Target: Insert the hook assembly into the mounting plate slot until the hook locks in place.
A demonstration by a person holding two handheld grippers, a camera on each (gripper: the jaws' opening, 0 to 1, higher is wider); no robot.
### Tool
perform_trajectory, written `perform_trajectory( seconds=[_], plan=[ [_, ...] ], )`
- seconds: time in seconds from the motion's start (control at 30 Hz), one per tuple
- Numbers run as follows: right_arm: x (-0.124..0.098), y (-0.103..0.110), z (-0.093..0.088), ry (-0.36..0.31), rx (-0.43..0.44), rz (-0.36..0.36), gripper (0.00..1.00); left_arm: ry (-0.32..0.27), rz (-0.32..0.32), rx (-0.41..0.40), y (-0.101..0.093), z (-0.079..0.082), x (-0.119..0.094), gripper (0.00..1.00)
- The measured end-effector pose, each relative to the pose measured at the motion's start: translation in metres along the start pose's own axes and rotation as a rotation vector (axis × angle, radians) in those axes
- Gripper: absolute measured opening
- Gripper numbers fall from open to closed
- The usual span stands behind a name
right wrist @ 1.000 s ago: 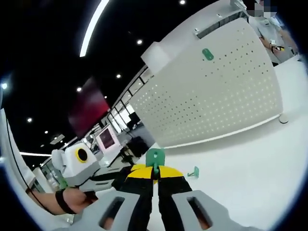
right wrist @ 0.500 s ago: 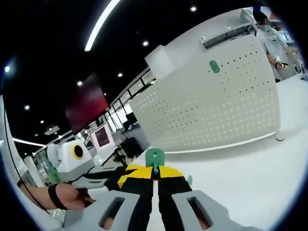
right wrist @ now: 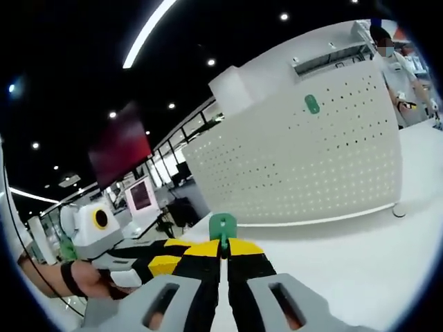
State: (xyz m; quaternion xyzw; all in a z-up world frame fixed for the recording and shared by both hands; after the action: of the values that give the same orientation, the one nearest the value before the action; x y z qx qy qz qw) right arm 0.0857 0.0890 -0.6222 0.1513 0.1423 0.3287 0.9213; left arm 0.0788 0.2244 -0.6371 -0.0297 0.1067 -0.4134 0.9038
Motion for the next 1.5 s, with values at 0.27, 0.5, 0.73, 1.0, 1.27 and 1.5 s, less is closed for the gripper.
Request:
perform_trajectory(
  seconds=[0.27,0.5,0.73,1.0,1.27,1.5],
  plan=[
    [0.001,-0.009,0.008,-0.024,-0.022,-0.049,0.01,-0.008,-0.005,0.009,0.003,0.002,-0.009,0.23],
    [0.004,-0.014,0.023,-0.048,-0.063,-0.090,0.01,-0.011,0.020,0.036,0.009,0.005,-0.020,0.27],
    [0.009,-0.018,0.036,-0.054,-0.121,-0.139,0.01,-0.008,0.035,0.039,0.012,0.003,-0.032,0.29],
    [0.013,-0.022,0.051,-0.082,-0.140,-0.177,0.01,-0.005,0.047,0.056,0.013,0.001,-0.044,0.33],
    [0.018,-0.022,0.069,-0.117,-0.189,-0.230,0.01,0.017,0.045,0.070,0.020,-0.003,-0.056,0.37],
    [0.026,-0.025,0.081,-0.128,-0.228,-0.271,0.01,0.029,0.044,0.051,0.027,-0.009,-0.064,0.40]
  ],
)
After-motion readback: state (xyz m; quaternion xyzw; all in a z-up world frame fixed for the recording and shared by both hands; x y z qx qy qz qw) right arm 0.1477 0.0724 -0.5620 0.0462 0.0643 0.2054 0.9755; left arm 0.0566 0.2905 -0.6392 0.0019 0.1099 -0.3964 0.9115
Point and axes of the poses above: the point that each gripper's makers call its tool centre point, and the gripper's own axes: x roughly forward along the fingers, y roughly to its left, z roughly out of its top, the point moved 7 cm from there along -x, roughly backward along the fingers, and after that the axes turned 3 degrees about y, right-handed, at the moved point
